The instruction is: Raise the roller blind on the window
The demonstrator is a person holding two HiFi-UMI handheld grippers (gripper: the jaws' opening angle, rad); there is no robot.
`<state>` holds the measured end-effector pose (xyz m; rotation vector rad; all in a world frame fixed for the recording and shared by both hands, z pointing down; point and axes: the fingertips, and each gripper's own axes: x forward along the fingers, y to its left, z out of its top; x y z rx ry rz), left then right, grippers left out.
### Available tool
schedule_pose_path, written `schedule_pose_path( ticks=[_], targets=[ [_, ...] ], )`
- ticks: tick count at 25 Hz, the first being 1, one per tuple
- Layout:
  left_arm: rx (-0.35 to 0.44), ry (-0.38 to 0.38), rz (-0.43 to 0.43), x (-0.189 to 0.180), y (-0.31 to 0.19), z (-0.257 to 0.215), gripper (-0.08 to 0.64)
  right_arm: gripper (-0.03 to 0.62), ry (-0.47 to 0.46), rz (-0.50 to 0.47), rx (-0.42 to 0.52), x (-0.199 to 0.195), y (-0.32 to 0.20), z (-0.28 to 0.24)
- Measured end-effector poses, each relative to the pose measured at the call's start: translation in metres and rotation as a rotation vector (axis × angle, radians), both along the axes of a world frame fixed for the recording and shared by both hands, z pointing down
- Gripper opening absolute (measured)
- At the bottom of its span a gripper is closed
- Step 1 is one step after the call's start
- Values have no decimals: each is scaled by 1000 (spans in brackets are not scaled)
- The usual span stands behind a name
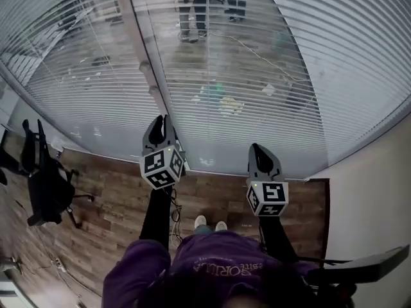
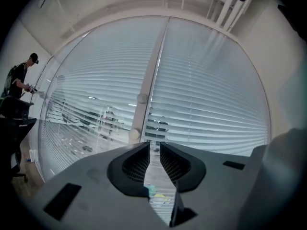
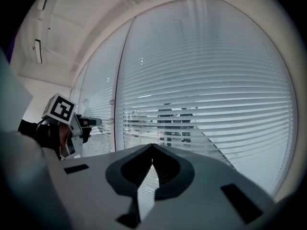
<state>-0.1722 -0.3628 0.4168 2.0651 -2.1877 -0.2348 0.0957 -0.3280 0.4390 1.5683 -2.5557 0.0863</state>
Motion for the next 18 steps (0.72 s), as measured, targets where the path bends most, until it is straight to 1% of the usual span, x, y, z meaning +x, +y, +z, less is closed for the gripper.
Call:
schedule_pose_path(
  ticks=[2, 4, 6, 7, 8, 9, 10, 14, 15, 16, 17, 18],
  targets=[
    [6, 13, -3, -14, -16, 1, 61, -2, -9, 3, 4, -4, -5, 6],
    [1, 48, -8, -30, -33, 2, 92, -2, -15, 4, 4, -11, -10, 9],
    [-15, 96, -11, -46, -47, 1, 102, -2, -16, 2, 0, -19, -13, 8],
    [-25, 112, -11, -52, -52, 0, 110, -2, -14, 1, -2, -23, -14, 6],
    [-36, 112, -12, -57, -57, 0, 114, -2, -12, 1, -3, -26, -15, 5],
    [-47, 92, -13, -61, -61, 0, 115, -2, -10, 3, -3, -27, -17, 3],
    [-56, 48, -14, -63, -65, -1, 115, -2, -9, 5, -3, -28, -18, 1],
    [-114, -236, -23, -61, -79, -7, 115, -2, -8, 23, -10, -26, -24, -2],
    [-129, -288, -17, -59, -81, -7, 115, -2, -9, 28, -12, -24, -24, -1],
    [-137, -319, -11, -57, -82, -6, 115, -2, -9, 32, -13, -22, -25, 0],
    [-137, -327, -6, -56, -83, -5, 115, -2, -9, 35, -13, -21, -25, 1],
    [-131, -315, 0, -57, -83, -5, 115, -2, -8, 37, -12, -21, -26, 1]
  ],
)
